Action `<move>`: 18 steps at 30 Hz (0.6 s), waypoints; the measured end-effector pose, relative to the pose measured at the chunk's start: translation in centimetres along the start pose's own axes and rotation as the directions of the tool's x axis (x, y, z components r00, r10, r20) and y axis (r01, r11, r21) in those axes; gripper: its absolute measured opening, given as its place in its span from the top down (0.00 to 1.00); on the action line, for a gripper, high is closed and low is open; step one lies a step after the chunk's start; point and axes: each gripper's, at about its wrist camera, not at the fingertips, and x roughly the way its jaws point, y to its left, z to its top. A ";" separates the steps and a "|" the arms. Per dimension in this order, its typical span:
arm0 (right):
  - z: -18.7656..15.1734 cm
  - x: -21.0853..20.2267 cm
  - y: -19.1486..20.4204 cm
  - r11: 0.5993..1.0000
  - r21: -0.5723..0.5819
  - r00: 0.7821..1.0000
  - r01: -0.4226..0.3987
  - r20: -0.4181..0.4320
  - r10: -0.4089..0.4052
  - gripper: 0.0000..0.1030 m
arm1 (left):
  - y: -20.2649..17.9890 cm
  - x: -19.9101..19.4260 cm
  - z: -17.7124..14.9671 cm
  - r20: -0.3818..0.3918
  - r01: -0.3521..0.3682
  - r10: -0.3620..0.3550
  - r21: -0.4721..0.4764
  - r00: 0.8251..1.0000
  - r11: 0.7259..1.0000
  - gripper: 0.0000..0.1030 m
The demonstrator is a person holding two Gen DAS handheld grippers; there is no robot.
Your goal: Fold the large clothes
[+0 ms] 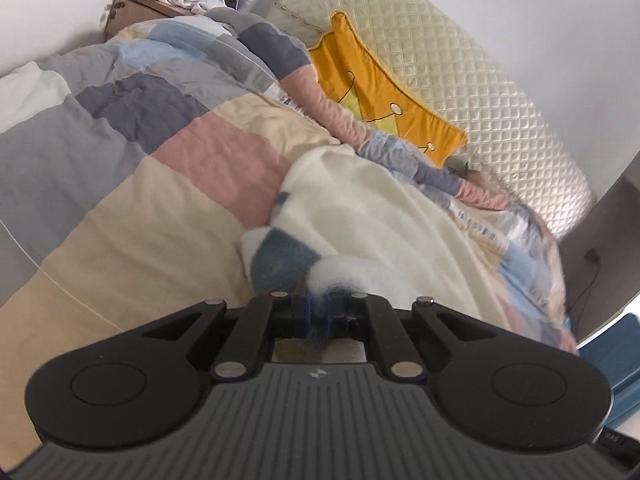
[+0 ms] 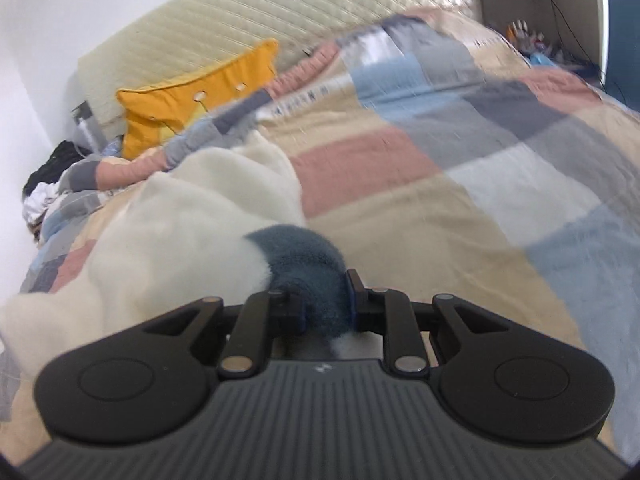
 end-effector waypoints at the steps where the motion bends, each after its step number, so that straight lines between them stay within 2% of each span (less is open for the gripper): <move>1: -0.4 0.1 0.0 1.000 -0.007 1.000 0.007 -0.001 -0.007 0.80 | -0.1 0.2 -0.3 0.010 -0.009 0.009 0.010 1.000 1.000 0.92; 5: -1.1 1.2 0.1 0.999 -0.028 0.999 0.035 -0.005 -0.035 0.79 | -1.0 2.1 -0.4 0.033 -0.058 0.057 0.050 0.998 0.997 0.92; 10: -0.9 3.5 0.0 0.993 -0.075 0.994 0.090 -0.047 -0.094 0.79 | -0.2 6.1 0.3 0.001 -0.102 0.102 0.028 0.995 0.994 0.92; 15: -1.2 6.9 -1.1 0.992 -0.048 0.987 0.114 -0.105 -0.119 0.79 | 1.3 11.2 1.2 -0.060 -0.091 0.090 -0.002 0.994 0.996 0.92; 18: -1.3 8.3 -1.2 0.990 -0.090 0.988 0.112 -0.100 -0.120 0.79 | 1.4 13.1 1.2 -0.085 -0.082 0.084 0.031 0.993 0.996 0.91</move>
